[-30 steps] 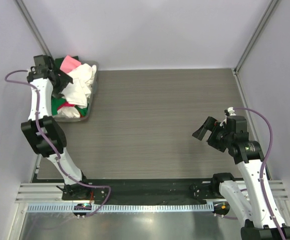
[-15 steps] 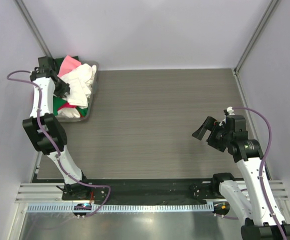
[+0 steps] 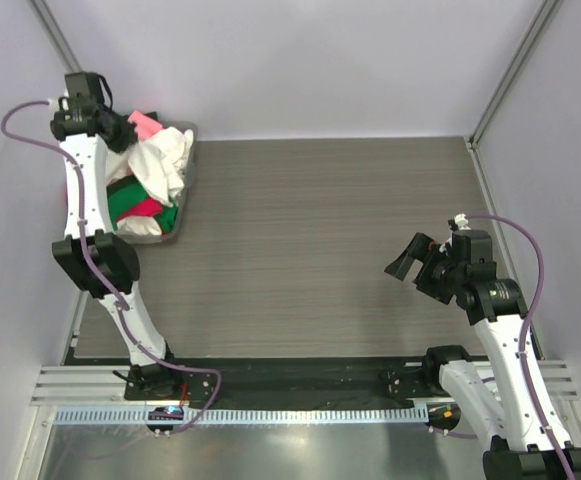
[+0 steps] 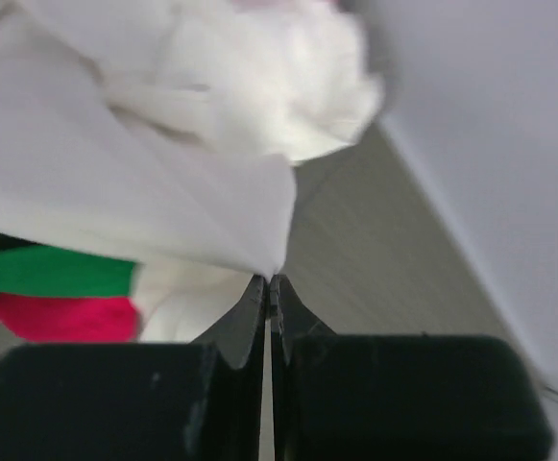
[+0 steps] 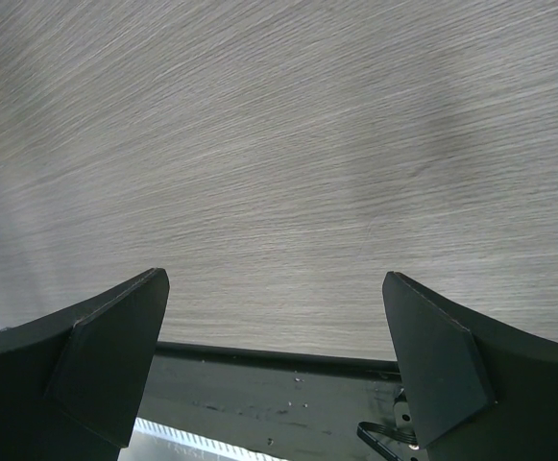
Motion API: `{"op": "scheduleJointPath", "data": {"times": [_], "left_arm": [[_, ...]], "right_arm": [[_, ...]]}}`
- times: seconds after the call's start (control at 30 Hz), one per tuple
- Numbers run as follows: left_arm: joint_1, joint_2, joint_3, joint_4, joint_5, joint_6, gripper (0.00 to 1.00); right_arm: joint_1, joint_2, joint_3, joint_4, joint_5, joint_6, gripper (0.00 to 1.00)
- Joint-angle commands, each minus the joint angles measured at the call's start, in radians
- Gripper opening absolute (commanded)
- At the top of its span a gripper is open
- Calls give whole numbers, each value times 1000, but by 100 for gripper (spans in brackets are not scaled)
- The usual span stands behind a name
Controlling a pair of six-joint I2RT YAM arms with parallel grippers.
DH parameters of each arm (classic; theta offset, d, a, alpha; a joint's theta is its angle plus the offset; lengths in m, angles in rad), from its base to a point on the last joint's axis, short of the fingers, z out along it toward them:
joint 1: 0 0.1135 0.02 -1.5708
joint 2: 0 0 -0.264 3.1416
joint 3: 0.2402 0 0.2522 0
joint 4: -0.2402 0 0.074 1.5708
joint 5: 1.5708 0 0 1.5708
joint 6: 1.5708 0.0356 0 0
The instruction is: Fold and stack the t-shirts
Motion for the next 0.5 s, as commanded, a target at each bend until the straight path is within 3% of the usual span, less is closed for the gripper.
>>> {"op": "scheduleJointPath", "data": {"times": [0.0, 0.03, 0.1, 0.13, 0.23, 0.3, 0.47], "left_arm": [[-77, -77, 286, 83, 108, -157, 0], [-90, -81, 415, 161, 129, -193, 0], [-108, -125, 479, 292, 147, -300, 0], [-110, -160, 453, 478, 155, -335, 0], [-110, -271, 401, 779, 132, -432, 0], [-110, -294, 421, 873, 158, -495, 0], [-139, -298, 382, 1070, 420, -684, 0]], "right_arm": [[7, -15, 9, 31, 17, 3, 100], [6, -15, 12, 30, 15, -3, 100], [6, -15, 19, 27, 19, -9, 100], [6, -21, 22, 19, 17, -9, 100], [7, -41, 22, 17, 22, -9, 100], [7, -46, 15, 29, 23, 0, 100], [7, -47, 25, 34, 55, 7, 100]]}}
